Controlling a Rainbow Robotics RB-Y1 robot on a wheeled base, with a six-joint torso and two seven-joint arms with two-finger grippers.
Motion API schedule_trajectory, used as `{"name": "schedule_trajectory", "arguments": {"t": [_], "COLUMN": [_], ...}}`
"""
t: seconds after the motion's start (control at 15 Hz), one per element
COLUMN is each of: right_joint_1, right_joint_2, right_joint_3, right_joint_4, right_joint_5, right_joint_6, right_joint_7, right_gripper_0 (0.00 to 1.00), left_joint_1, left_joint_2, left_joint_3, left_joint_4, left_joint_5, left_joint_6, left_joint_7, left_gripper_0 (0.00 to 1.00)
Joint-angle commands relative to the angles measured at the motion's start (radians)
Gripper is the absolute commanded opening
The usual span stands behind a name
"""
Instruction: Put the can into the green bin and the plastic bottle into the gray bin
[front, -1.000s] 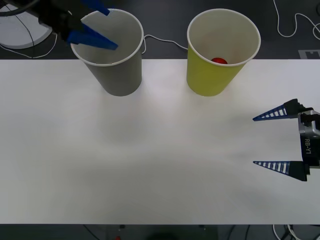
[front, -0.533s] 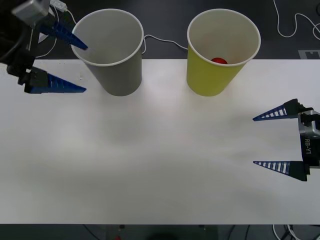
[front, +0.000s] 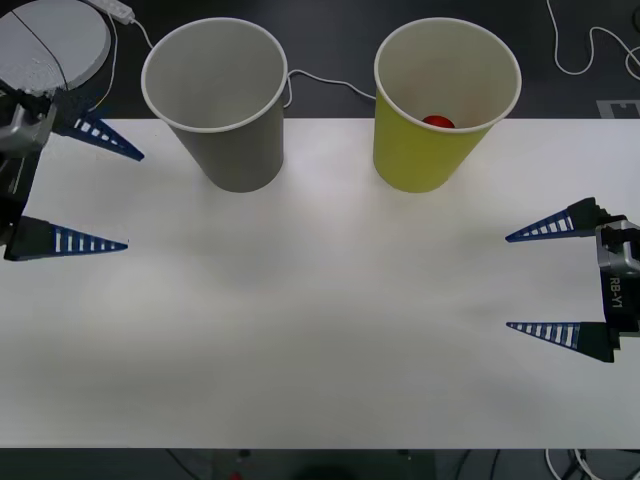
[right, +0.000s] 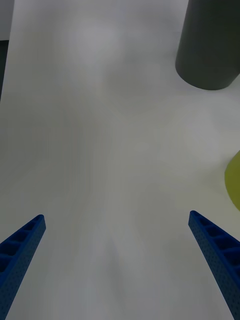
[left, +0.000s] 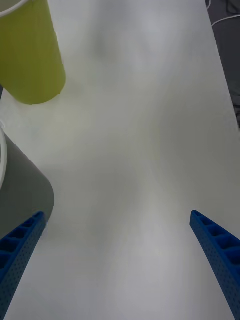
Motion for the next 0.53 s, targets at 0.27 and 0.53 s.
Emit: {"name": "schedule_trajectory", "arguments": {"t": [0.27,0.53], "right_joint_1": [0.0,0.0], "right_joint_2": [0.0,0.0], "right_joint_3": [0.0,0.0], "right_joint_4": [0.0,0.0], "right_joint_5": [0.0,0.0], "right_joint_6": [0.0,0.0], "right_joint_7": [0.0,0.0], "right_gripper_0": [1.0,1.0], "left_joint_1": [0.178,0.241], "left_joint_2": [-0.003,-0.025], "left_joint_3": [0.075,0.117], "left_joint_4": [-0.015,-0.015], "left_joint_5": [0.032,0.024], "left_joint_6": [0.0,0.0], "left_joint_7": [-0.177,-0.209], "left_gripper_0": [1.0,1.0]}}
